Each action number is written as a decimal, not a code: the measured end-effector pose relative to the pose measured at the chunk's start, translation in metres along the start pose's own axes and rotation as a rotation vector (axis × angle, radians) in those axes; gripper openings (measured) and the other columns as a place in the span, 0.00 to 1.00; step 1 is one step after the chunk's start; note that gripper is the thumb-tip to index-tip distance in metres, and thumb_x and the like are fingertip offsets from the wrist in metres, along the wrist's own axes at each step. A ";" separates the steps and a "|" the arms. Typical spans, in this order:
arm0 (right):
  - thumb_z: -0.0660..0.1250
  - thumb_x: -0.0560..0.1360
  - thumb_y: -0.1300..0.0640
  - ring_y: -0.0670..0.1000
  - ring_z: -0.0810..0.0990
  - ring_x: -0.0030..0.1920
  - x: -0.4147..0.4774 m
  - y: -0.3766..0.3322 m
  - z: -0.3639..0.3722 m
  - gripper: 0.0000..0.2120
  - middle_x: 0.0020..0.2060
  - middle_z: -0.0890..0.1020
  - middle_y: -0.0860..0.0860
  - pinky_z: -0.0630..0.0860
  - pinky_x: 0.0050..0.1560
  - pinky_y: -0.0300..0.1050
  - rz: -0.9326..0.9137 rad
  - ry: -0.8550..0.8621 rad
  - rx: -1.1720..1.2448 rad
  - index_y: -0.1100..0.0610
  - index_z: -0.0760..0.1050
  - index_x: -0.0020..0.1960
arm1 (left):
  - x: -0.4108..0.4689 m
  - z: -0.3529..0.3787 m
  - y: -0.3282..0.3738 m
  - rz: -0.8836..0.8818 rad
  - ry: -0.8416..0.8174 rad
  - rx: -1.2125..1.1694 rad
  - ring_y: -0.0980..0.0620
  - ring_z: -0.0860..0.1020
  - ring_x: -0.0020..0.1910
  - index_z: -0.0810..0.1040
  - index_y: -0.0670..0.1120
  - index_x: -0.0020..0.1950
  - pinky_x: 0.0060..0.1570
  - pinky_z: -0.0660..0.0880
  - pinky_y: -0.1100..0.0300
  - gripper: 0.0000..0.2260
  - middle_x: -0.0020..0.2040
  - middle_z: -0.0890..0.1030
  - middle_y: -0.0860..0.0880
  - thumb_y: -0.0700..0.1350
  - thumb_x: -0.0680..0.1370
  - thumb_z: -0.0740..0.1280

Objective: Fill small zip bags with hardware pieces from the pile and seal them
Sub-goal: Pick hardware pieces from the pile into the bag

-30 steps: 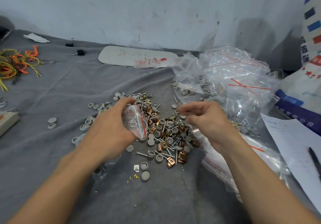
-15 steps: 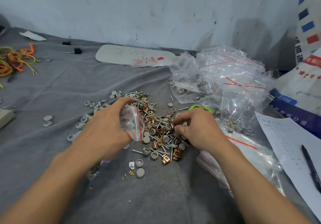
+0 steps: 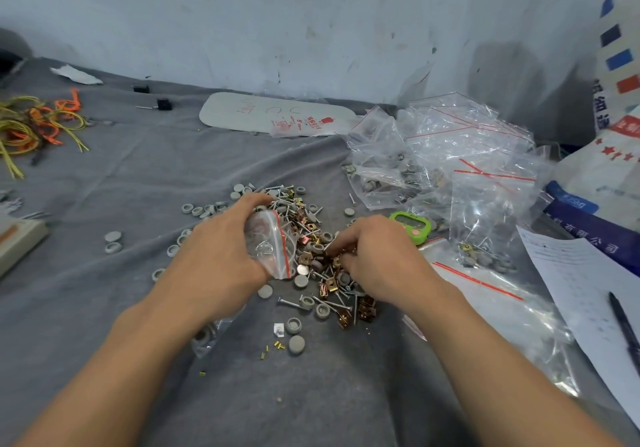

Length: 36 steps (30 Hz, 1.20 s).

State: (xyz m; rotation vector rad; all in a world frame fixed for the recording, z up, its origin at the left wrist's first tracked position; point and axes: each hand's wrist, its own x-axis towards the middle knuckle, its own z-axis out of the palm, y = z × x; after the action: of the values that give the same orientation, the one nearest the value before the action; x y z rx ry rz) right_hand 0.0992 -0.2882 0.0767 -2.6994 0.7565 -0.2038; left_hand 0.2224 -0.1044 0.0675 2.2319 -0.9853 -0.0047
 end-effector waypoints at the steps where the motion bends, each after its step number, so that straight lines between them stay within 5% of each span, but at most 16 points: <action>1: 0.71 0.76 0.59 0.50 0.81 0.55 0.001 0.000 -0.001 0.15 0.52 0.85 0.45 0.79 0.58 0.47 0.015 -0.003 -0.030 0.39 0.85 0.54 | -0.001 0.000 -0.001 -0.001 -0.003 0.005 0.65 0.70 0.37 0.65 0.68 0.69 0.36 0.66 0.67 0.38 0.42 0.71 0.65 0.46 0.65 0.77; 8: 0.71 0.77 0.56 0.52 0.81 0.58 0.002 0.013 -0.009 0.20 0.52 0.85 0.47 0.76 0.59 0.47 0.028 -0.059 -0.104 0.42 0.78 0.67 | -0.001 -0.004 -0.003 -0.014 -0.026 -0.014 0.64 0.72 0.38 0.64 0.68 0.70 0.35 0.67 0.65 0.38 0.47 0.73 0.60 0.46 0.65 0.75; 12: 0.73 0.75 0.59 0.52 0.77 0.62 0.004 0.014 -0.006 0.13 0.59 0.83 0.45 0.71 0.58 0.43 -0.005 0.083 -0.081 0.43 0.86 0.53 | -0.002 -0.006 -0.001 -0.017 -0.027 -0.013 0.56 0.73 0.41 0.64 0.66 0.72 0.43 0.69 0.58 0.38 0.49 0.73 0.58 0.45 0.66 0.75; 23: 0.73 0.75 0.55 0.42 0.78 0.27 0.005 0.007 -0.004 0.04 0.35 0.86 0.47 0.82 0.42 0.44 0.046 -0.055 -0.059 0.48 0.84 0.42 | -0.004 -0.006 0.006 -0.029 -0.070 -0.025 0.63 0.74 0.35 0.64 0.66 0.73 0.31 0.67 0.67 0.39 0.40 0.68 0.68 0.44 0.66 0.75; 25: 0.70 0.75 0.56 0.45 0.82 0.32 0.005 0.010 -0.007 0.06 0.33 0.86 0.49 0.81 0.43 0.42 0.062 -0.071 -0.085 0.48 0.84 0.41 | -0.003 -0.006 0.007 -0.039 -0.067 -0.017 0.62 0.75 0.32 0.64 0.66 0.72 0.30 0.67 0.66 0.40 0.40 0.67 0.69 0.43 0.66 0.75; 31: 0.68 0.79 0.57 0.52 0.84 0.50 0.012 -0.005 -0.002 0.11 0.49 0.87 0.48 0.81 0.55 0.49 0.024 0.039 0.014 0.44 0.86 0.54 | -0.001 -0.004 0.010 -0.044 -0.065 -0.018 0.55 0.77 0.41 0.63 0.66 0.72 0.38 0.72 0.55 0.39 0.48 0.72 0.60 0.44 0.66 0.73; 36: 0.67 0.77 0.65 0.55 0.82 0.59 0.021 -0.015 0.007 0.22 0.58 0.85 0.50 0.78 0.60 0.48 -0.031 -0.011 -0.125 0.43 0.83 0.63 | 0.000 -0.003 0.004 -0.042 -0.038 -0.017 0.61 0.75 0.36 0.64 0.67 0.71 0.33 0.68 0.65 0.39 0.43 0.72 0.66 0.43 0.66 0.74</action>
State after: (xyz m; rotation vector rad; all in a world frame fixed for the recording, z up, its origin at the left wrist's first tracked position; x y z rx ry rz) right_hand 0.1257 -0.2855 0.0762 -2.8289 0.7474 -0.1539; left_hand 0.2208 -0.1043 0.0719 2.2438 -0.9546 -0.0743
